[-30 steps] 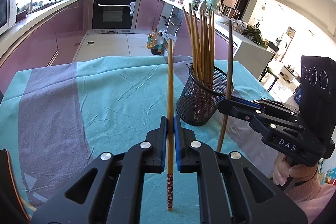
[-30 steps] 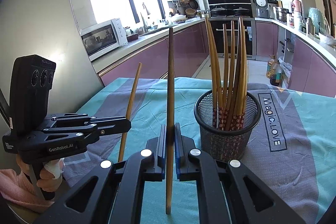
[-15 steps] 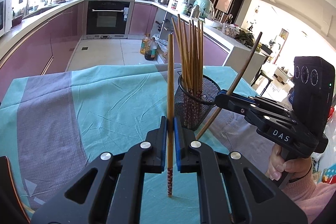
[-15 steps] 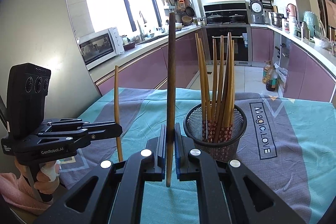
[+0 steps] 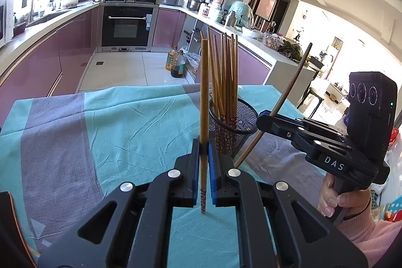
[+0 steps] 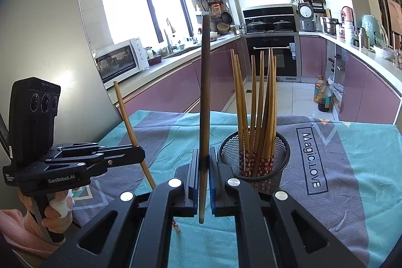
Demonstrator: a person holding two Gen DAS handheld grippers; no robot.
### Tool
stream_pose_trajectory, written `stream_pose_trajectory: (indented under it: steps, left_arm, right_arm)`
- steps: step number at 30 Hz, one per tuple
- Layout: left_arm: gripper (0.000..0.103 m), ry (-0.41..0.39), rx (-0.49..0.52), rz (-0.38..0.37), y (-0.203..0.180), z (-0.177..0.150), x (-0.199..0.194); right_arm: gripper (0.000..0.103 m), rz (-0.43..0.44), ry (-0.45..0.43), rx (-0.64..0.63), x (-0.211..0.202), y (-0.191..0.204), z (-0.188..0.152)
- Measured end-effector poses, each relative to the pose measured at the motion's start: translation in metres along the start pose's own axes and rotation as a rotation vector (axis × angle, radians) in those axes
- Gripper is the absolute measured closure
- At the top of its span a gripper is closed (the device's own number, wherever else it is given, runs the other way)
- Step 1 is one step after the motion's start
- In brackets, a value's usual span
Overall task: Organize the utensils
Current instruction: 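Lift both held chopsticks upright and carry them over the mesh cup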
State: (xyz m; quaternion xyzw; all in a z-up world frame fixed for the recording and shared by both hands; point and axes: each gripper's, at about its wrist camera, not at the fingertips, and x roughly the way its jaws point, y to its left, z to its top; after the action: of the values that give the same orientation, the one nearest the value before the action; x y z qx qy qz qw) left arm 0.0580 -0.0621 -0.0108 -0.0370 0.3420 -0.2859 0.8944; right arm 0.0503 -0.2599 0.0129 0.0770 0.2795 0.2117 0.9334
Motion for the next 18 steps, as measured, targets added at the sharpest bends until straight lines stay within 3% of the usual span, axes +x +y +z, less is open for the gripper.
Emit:
stream_pose_trajectory:
  steps: [18]
  left_arm:
    - [0.096,-0.022,0.01,0.0,-0.0044,0.0042,-0.004]
  right_arm:
    - [0.097,-0.007,-0.023,-0.009,-0.0084,-0.001,0.0076]
